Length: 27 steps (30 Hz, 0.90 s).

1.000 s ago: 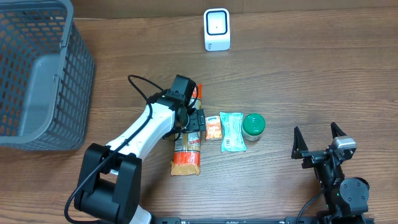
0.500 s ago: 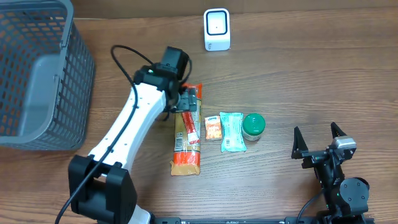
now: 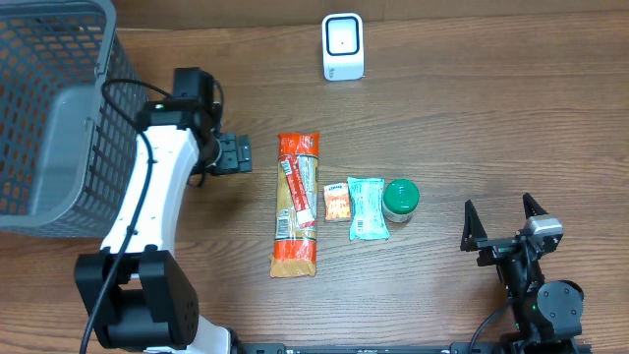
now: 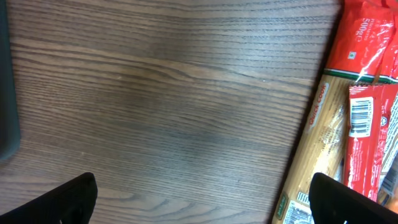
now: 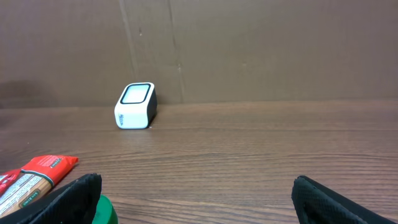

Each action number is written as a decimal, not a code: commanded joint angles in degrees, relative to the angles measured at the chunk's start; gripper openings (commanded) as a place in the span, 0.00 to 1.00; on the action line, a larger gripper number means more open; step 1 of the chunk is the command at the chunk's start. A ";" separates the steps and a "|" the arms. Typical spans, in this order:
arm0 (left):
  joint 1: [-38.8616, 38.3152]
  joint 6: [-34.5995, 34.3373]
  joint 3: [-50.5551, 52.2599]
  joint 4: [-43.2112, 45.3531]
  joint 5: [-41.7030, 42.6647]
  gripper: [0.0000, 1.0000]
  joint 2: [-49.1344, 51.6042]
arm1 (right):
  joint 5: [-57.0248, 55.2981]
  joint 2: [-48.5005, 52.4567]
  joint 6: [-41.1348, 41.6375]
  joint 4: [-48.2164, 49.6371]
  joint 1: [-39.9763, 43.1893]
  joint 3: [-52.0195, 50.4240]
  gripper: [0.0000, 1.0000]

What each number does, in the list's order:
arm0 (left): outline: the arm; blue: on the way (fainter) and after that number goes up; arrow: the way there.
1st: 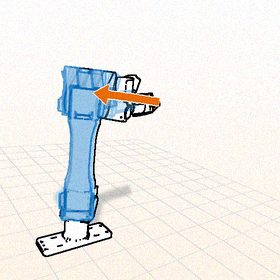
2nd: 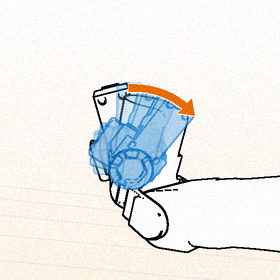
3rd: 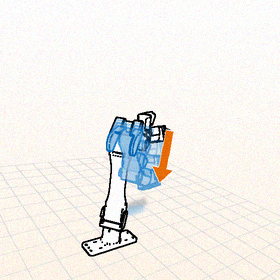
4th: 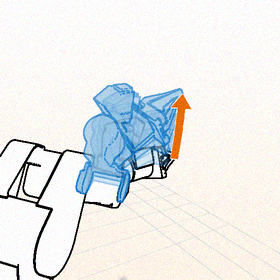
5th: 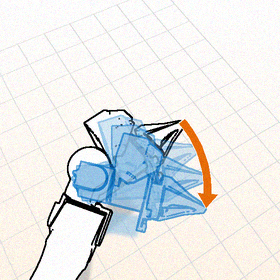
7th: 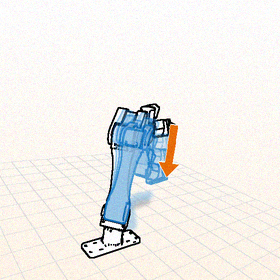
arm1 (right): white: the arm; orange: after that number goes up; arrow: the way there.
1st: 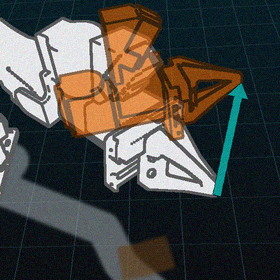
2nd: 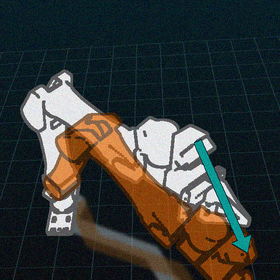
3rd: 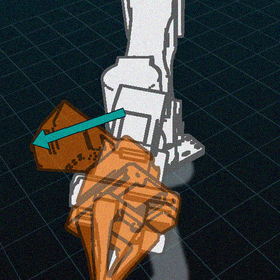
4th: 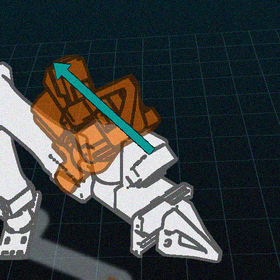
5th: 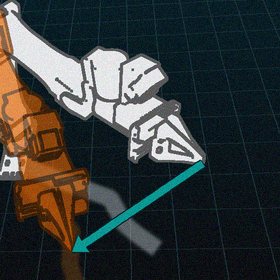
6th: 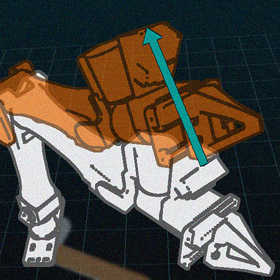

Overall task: Scan the item barcode
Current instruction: 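Open the left gripper and pull it back left of the pasta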

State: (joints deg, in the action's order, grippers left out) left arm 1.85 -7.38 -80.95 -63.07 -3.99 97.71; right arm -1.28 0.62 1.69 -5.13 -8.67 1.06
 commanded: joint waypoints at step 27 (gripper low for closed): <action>7.06 6.54 -0.79 1.18 6.23 1.00 -1.29 | 0.35 -0.46 -0.04 0.42 0.17 -0.61 1.00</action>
State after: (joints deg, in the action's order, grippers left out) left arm 7.90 -2.33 -80.95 -62.08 0.51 97.71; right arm -1.28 0.62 1.69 -5.10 -8.67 1.06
